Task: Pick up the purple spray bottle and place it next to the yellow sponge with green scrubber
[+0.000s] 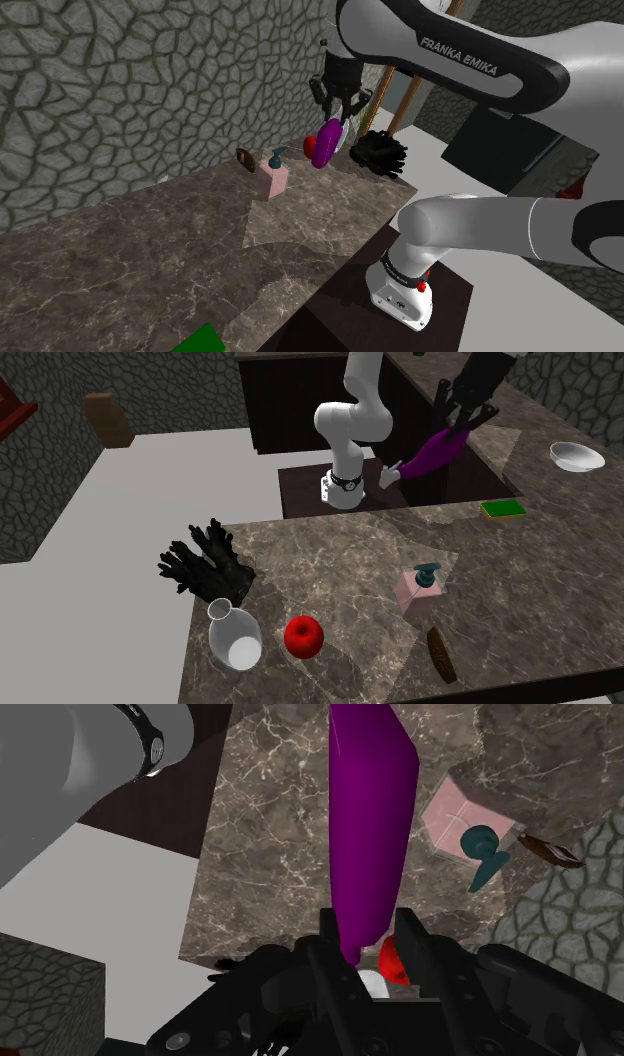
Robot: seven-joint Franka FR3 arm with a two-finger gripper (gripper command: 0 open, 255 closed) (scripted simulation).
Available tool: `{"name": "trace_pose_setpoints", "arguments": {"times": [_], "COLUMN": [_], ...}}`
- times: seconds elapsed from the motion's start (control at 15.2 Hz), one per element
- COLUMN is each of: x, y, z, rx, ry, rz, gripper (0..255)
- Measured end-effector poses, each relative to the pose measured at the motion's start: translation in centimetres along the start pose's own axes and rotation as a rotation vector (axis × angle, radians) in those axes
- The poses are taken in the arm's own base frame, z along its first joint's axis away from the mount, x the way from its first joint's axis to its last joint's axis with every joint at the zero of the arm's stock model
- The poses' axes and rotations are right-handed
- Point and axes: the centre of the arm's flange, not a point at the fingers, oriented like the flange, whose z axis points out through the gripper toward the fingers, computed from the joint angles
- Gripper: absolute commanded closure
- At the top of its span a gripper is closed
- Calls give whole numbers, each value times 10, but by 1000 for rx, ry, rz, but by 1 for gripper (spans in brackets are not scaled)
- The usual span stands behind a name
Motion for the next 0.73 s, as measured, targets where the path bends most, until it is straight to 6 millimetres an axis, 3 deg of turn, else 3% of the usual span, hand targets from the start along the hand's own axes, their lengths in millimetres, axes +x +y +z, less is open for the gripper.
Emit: {"name": "trace_pose_setpoints", "arguments": {"times": [0.73], "x": [-132], "y": [-39], "z": [-41], "rx": [0], "ry": [0], "rz": [0], "gripper": [255]}}
